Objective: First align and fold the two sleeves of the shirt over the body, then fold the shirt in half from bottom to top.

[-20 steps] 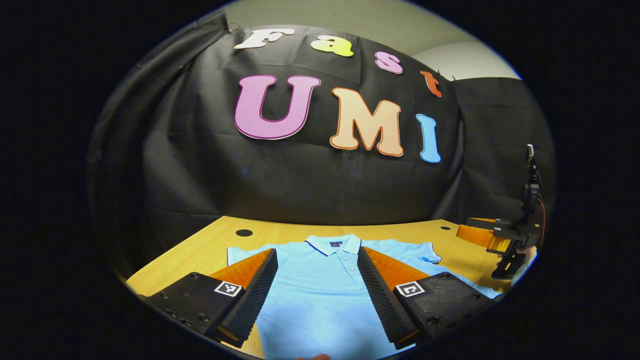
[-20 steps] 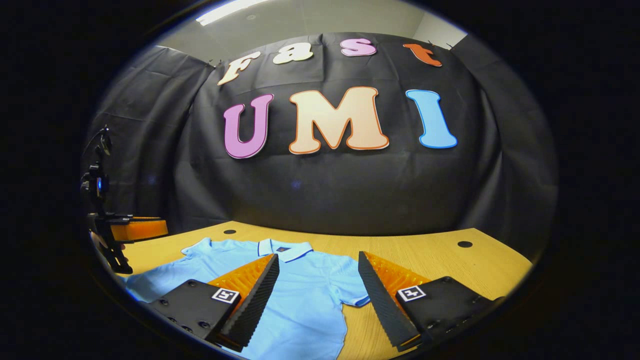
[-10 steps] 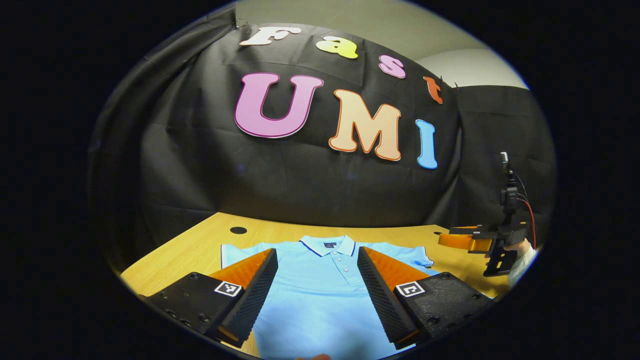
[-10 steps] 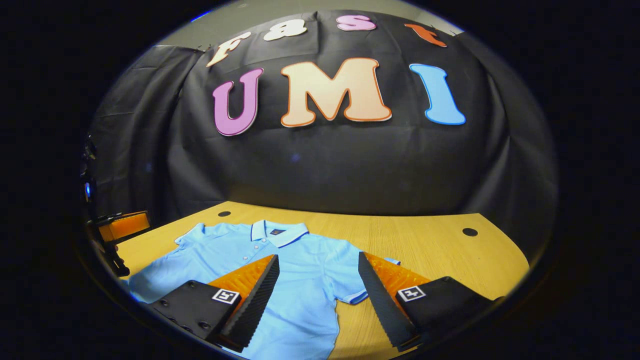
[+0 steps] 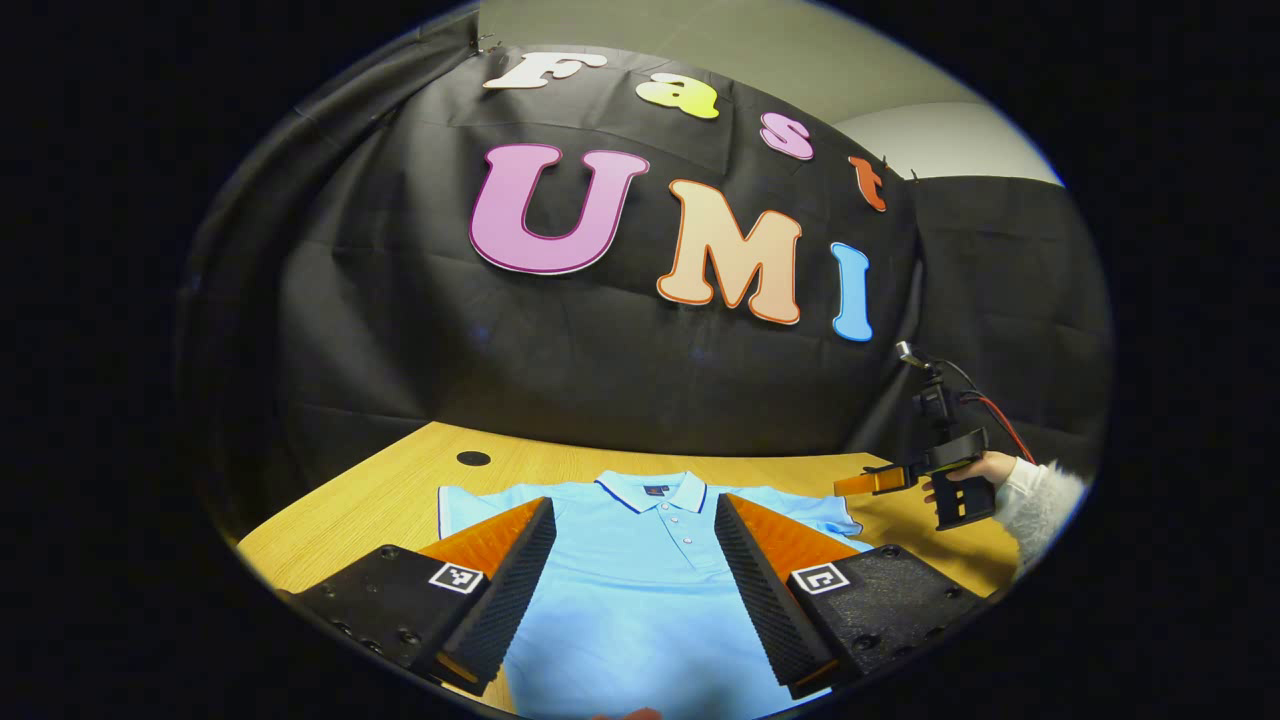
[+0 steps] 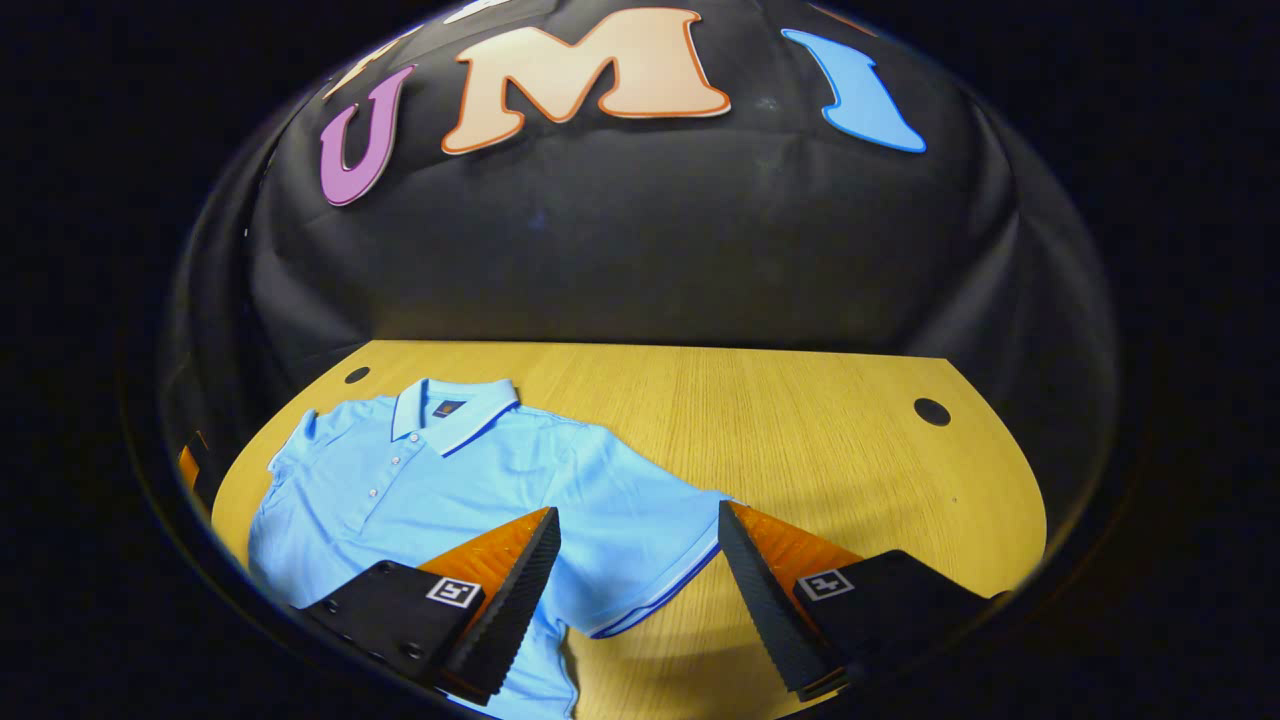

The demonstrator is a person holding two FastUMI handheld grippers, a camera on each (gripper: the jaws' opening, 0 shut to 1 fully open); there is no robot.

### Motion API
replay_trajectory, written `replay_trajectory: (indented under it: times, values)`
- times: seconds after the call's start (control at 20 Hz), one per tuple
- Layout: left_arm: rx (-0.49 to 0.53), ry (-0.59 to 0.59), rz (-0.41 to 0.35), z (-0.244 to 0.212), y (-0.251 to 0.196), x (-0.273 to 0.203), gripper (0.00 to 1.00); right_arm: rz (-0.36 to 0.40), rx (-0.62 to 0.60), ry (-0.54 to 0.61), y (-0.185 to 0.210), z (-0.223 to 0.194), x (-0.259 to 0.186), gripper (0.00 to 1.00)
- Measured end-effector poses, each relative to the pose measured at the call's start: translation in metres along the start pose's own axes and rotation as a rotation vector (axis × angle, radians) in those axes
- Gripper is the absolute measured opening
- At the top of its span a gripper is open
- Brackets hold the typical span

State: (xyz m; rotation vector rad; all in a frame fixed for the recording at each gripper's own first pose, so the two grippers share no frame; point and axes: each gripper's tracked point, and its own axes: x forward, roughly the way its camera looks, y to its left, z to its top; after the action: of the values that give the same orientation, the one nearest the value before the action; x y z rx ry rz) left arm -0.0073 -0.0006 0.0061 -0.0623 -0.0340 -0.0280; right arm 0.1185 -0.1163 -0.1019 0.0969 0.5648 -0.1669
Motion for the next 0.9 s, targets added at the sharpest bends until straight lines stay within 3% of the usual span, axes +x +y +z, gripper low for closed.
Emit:
replay_trajectory:
  times: [0.45,0.9]
  values:
    - [-0.006,0.008,-0.003,-0.003,0.000,0.001,0.95,-0.069,0.045,0.079,-0.027,-0.021,0.036,0.97]
    - [-0.017,0.009,-0.011,-0.002,-0.001,0.000,0.95,-0.065,0.022,0.109,-0.025,-0.033,0.042,0.94]
